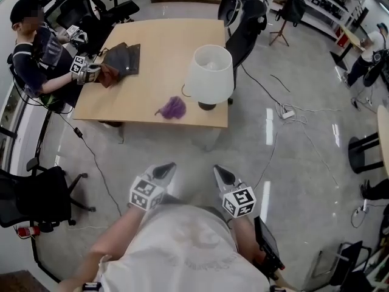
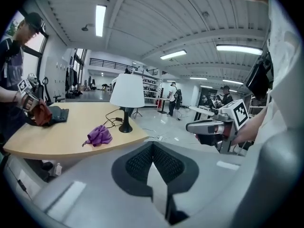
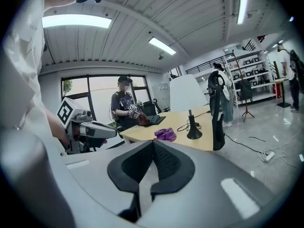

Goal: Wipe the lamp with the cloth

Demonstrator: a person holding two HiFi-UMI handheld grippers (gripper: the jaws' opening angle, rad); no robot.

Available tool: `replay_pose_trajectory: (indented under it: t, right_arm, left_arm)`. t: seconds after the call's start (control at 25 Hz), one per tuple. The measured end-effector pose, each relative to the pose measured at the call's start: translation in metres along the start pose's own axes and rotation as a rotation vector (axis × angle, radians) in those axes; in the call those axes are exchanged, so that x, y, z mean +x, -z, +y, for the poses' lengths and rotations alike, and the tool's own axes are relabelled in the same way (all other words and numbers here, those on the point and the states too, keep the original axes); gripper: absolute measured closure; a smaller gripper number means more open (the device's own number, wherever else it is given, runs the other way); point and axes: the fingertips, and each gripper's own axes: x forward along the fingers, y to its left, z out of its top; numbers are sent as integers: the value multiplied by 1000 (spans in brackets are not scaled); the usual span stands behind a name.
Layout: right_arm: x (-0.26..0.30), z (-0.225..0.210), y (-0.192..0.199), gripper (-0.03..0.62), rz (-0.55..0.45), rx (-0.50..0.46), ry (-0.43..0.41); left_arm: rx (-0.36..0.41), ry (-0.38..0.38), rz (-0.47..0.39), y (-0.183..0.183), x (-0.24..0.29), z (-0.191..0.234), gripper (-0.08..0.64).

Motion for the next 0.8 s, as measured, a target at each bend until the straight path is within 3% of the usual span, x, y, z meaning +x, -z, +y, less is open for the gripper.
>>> replay_pose_trajectory:
  t: [0.36,0.8]
  right_arm:
    - [13,-22,-5,578,18,18,41]
    - [60,-44,-28,578,39,23,114]
  left_arm:
    - [0,25,9,-8,18,15,558]
    - [7,117,12,-35,74,61,558]
